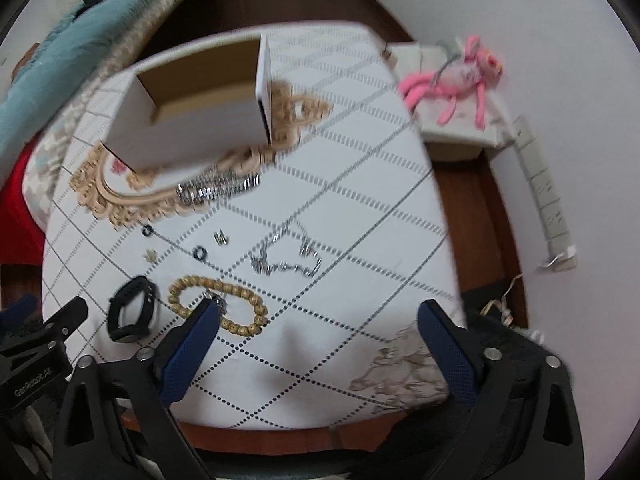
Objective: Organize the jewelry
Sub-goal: 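Grasp the black watch band with the left tool while the right tool grasps the wooden bead bracelet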
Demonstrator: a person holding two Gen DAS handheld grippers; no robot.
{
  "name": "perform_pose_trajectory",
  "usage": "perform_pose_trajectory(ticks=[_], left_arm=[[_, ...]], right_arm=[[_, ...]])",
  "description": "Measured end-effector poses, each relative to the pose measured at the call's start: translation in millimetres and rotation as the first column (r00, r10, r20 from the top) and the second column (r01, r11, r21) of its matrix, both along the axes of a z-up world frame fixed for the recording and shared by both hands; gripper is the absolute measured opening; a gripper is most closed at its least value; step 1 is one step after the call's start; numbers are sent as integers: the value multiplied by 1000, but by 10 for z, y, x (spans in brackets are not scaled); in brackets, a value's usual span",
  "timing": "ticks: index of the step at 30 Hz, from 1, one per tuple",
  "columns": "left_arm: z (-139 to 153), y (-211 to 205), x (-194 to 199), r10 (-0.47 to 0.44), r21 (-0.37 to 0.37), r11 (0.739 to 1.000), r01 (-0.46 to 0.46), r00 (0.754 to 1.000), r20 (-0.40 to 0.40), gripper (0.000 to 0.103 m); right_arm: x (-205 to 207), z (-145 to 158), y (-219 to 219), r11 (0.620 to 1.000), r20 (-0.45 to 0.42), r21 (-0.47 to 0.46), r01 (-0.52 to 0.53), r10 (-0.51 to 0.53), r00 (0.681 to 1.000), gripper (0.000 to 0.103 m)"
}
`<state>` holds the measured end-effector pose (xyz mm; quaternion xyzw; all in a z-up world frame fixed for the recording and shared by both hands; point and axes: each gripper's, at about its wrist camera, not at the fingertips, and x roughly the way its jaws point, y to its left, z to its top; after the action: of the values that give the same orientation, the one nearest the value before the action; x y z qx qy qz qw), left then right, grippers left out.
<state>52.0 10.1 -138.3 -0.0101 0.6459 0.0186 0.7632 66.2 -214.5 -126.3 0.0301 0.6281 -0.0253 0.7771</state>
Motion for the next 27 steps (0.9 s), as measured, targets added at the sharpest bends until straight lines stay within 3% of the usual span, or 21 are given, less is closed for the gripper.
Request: perform_pose_trajectory(ticks=[6,8,12,15,17,23,27], left_arm=[[-215,-65,-1,-15,6,1000,15,999,-42,71],[-254,-88,6,-24,4,1000,24,998,-51,58],[-296,-116,14,-33,2,999,33,998,-62,49],[-314,-139,5,-48,4,999,48,997,-60,38],[-327,-152,-4,-58,3,998,59,996,-63,25],[-384,-227,27,-80,0,997,80,994,-74,7],[-375,-323,27,-93,2,996,93,994,-64,6]], right_arm=[[5,-432,52,998,-61,54,18,-15,998,79],[8,-554,73,998,-85,66,25,-19,996,72],[-12,-706,112,997,-108,76,26,-18,994,61],[-22,-734,151,998,-98,56,12,-6,995,55],[-26,-732,173,999,-98,49,12,-7,995,52],[-4,-695,238,1000,-102,16,2,0,995,38],[22,-645,295,1000,-93,-3,-13,12,996,23]])
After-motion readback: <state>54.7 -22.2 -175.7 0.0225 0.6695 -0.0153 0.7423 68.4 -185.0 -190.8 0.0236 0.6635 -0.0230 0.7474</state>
